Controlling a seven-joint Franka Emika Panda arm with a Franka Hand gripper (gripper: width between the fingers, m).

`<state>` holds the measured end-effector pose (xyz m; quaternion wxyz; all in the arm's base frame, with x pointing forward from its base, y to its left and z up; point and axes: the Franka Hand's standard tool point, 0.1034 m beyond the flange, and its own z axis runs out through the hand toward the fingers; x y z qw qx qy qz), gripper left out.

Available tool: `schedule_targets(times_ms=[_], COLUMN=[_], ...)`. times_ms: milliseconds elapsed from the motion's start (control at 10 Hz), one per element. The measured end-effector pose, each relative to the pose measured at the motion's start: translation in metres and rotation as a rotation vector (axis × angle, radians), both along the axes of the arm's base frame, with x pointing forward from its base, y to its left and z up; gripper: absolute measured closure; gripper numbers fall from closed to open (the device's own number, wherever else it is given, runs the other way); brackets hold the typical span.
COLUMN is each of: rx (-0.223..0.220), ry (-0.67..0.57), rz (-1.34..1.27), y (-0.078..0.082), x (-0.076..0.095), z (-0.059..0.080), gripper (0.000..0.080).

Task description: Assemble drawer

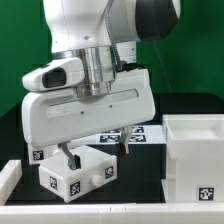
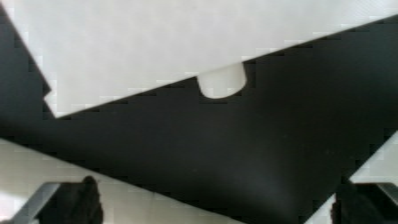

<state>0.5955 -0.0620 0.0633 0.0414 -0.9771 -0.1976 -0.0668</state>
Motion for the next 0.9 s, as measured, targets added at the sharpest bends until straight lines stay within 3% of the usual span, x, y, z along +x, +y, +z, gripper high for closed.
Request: schedule_targets(times_ms=[300,500,600,900], rx=[0.005,-0.012,-0.046,-0.106], ry=[-0.012,-0.090,-0.180,-0.279], rz=[-0.033,-0.005,0.009,0.031], y=[0.000,-0.025,-0.041,-0.068], x=[0.006,0.013,0.017,0.011], z=[0.005,0.011,0.014,0.010], gripper=[0.0150,0.0150,0.0150,0.0150])
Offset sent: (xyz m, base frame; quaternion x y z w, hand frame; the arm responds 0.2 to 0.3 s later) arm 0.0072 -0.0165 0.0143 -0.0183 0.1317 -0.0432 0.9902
